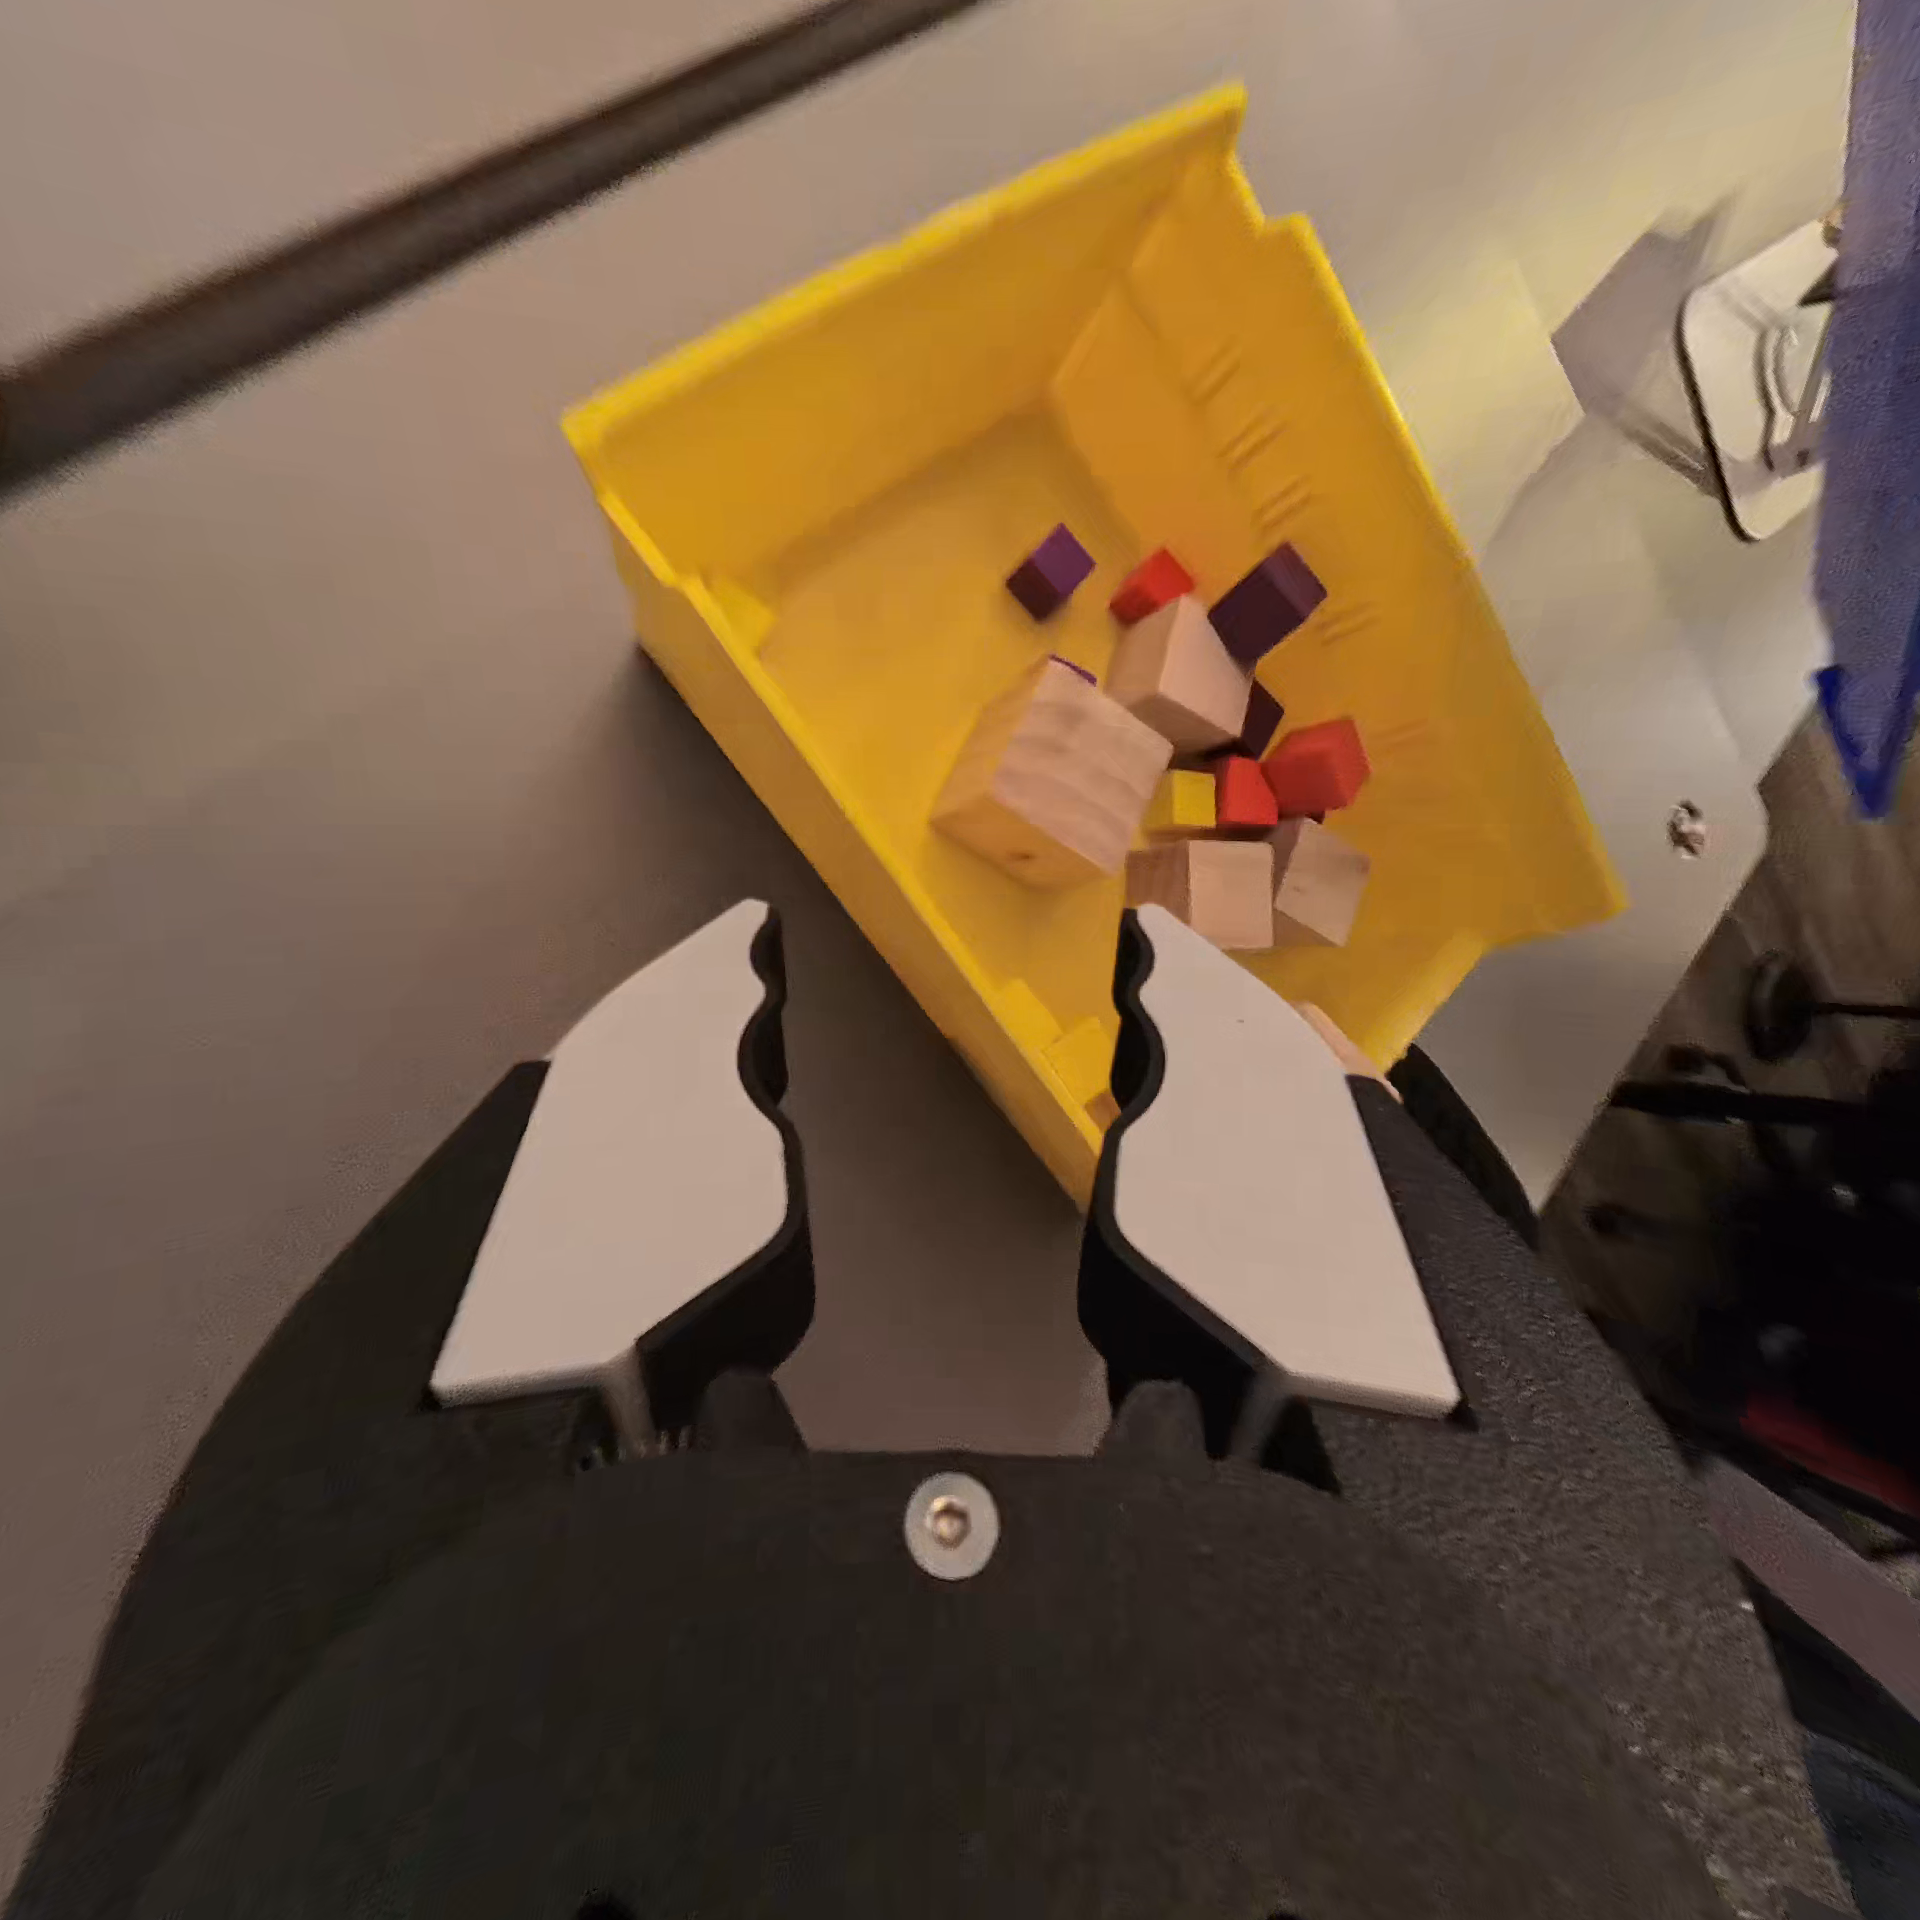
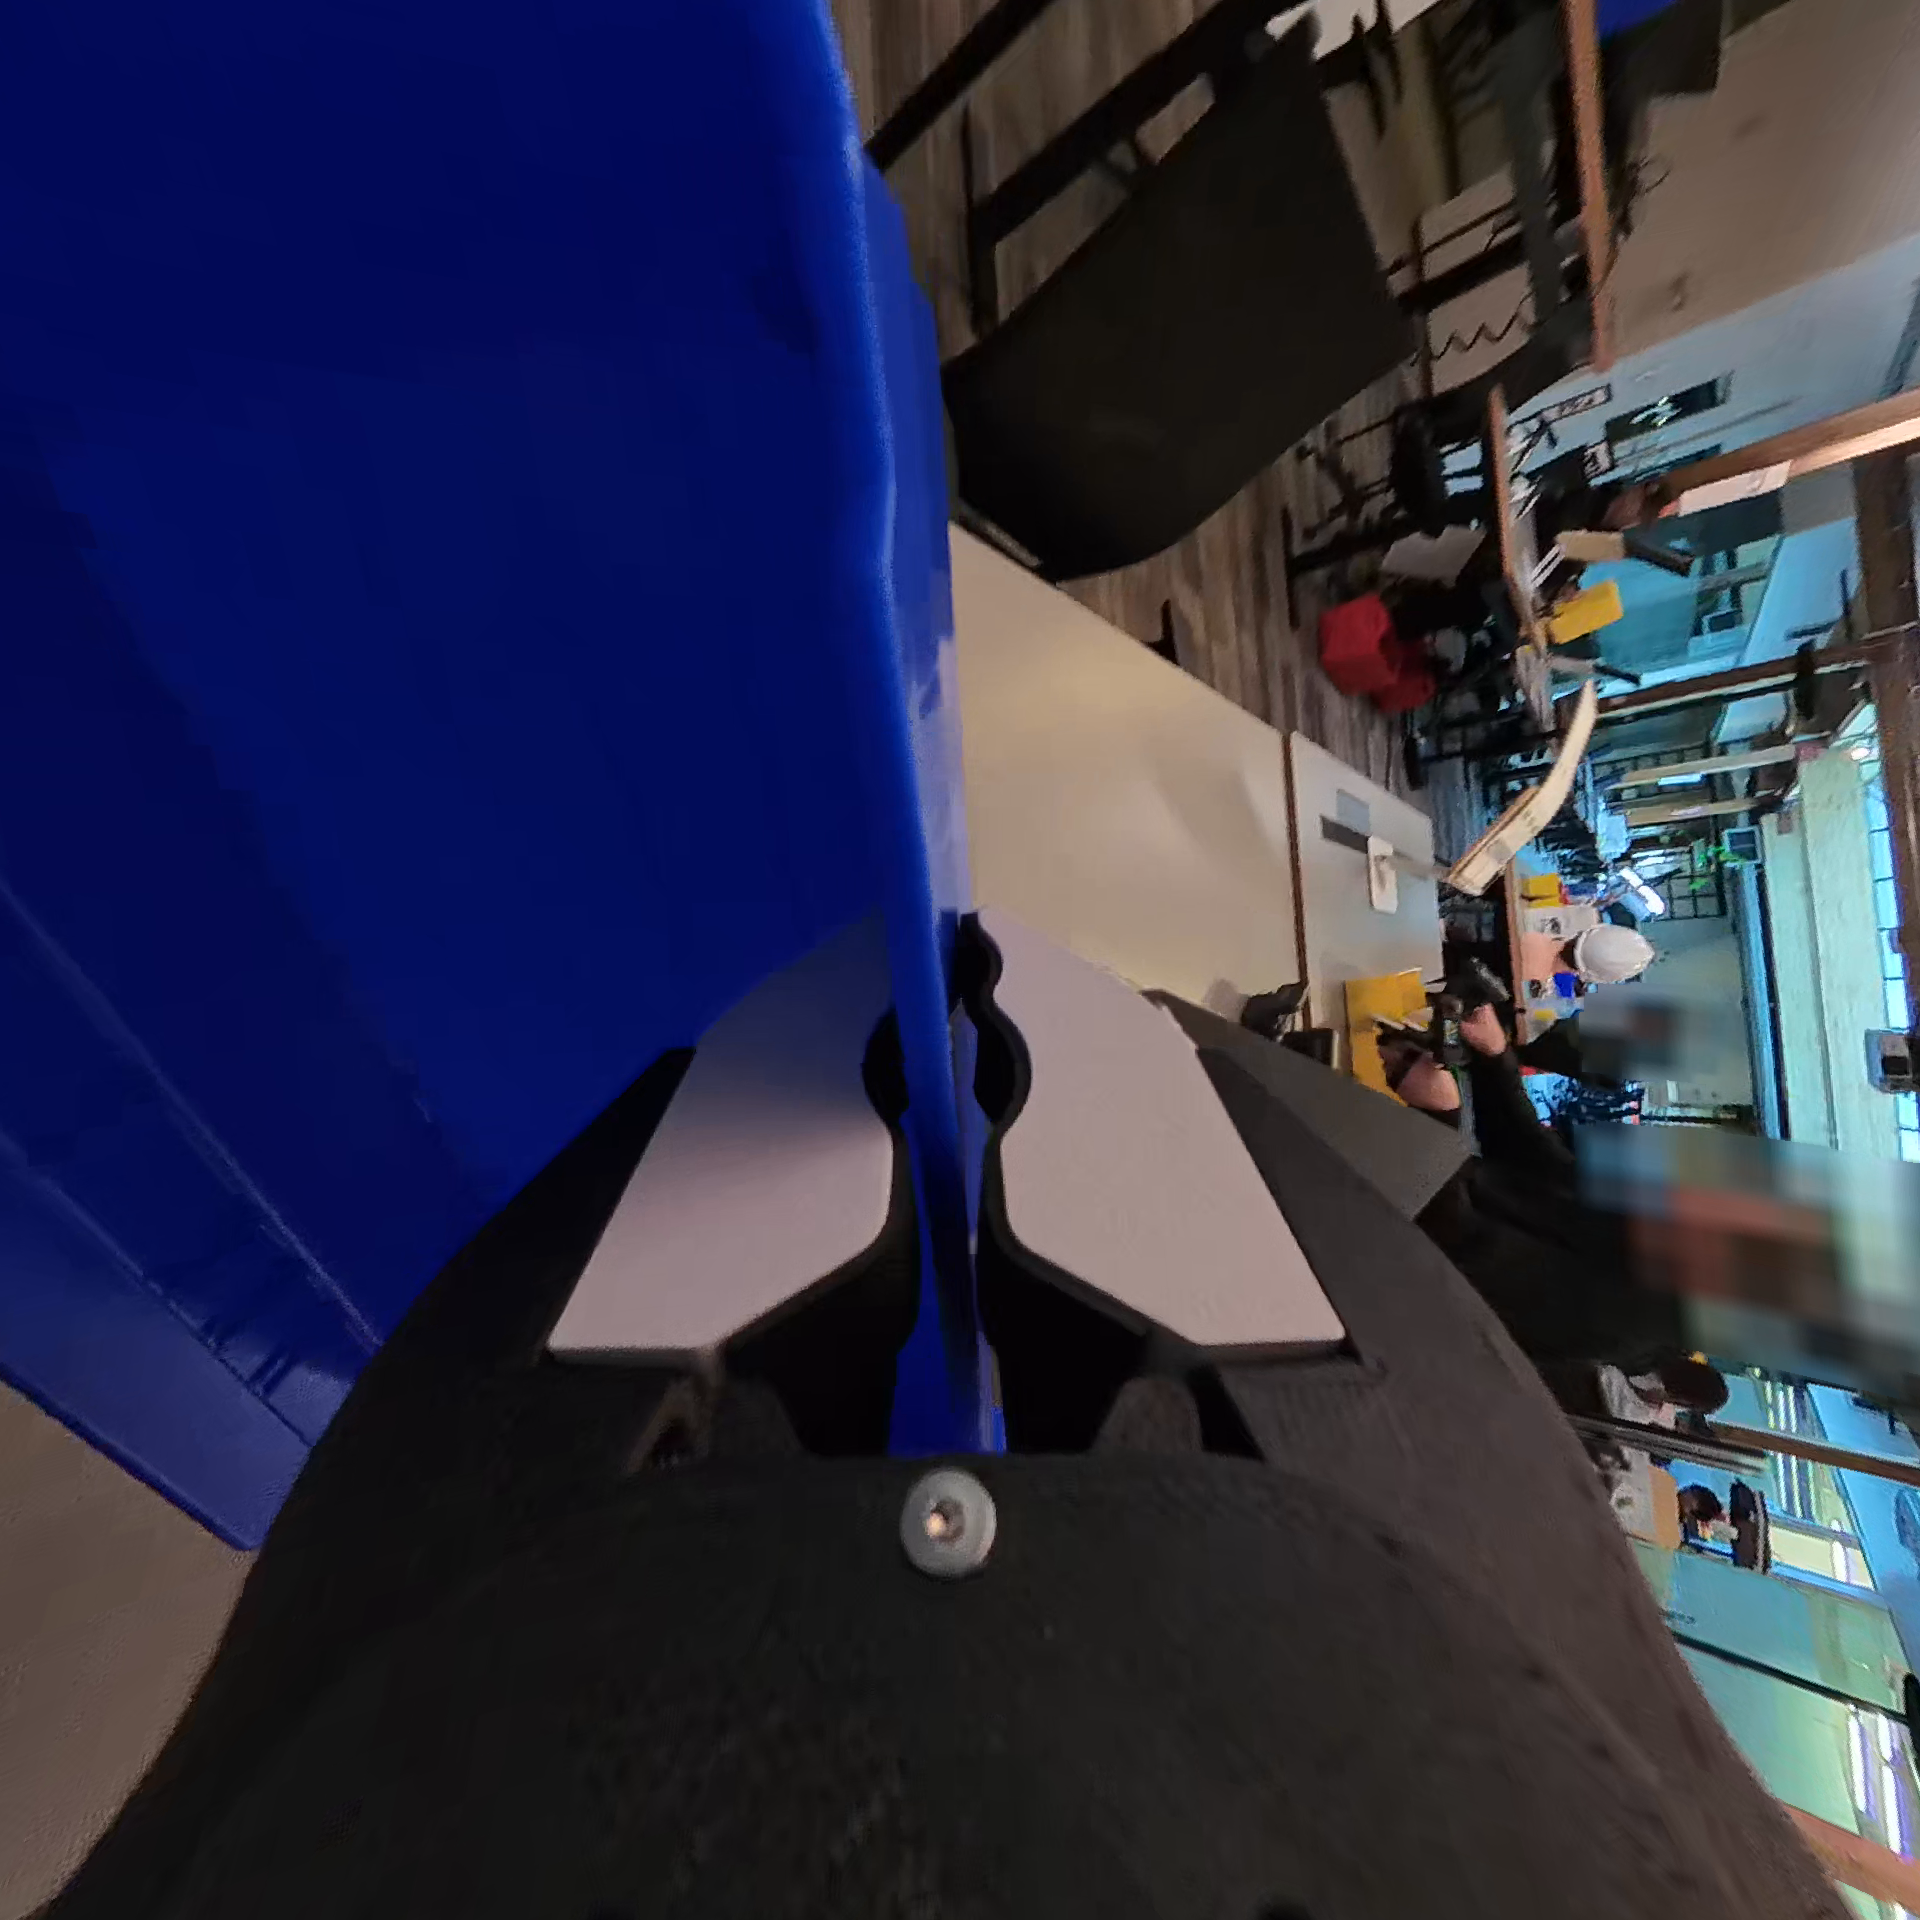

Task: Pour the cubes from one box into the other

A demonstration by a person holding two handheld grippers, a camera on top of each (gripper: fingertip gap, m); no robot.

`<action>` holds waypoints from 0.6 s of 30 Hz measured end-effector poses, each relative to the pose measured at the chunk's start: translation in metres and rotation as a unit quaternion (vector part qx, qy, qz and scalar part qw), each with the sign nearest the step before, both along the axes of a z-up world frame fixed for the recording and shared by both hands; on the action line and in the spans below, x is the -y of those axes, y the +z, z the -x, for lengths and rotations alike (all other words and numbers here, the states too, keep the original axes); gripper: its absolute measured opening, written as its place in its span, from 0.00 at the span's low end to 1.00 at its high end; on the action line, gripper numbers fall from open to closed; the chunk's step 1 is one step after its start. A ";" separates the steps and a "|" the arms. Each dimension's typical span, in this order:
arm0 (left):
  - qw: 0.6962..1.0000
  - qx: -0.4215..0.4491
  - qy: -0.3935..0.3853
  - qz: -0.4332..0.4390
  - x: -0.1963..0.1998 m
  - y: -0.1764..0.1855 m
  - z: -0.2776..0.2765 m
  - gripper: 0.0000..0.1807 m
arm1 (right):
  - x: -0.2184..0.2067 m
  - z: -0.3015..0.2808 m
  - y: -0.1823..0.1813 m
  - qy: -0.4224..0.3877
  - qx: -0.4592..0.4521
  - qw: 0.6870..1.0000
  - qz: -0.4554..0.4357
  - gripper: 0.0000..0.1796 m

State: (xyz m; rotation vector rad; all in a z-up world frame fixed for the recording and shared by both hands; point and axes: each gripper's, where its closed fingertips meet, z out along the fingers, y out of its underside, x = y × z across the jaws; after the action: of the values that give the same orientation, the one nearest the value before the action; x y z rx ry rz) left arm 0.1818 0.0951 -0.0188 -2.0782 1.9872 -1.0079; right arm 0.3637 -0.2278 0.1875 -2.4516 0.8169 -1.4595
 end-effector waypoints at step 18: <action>0.965 -0.258 -0.025 -0.048 0.025 -0.072 0.019 0.07 | 0.052 -0.018 -0.073 -0.027 -0.073 0.997 -0.030 0.03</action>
State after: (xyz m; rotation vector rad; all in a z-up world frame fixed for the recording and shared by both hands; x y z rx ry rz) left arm 0.1630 0.0703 -0.0903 -2.4281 2.2600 -0.3794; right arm 0.3813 -0.2797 0.1149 -2.5335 0.9468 -1.2645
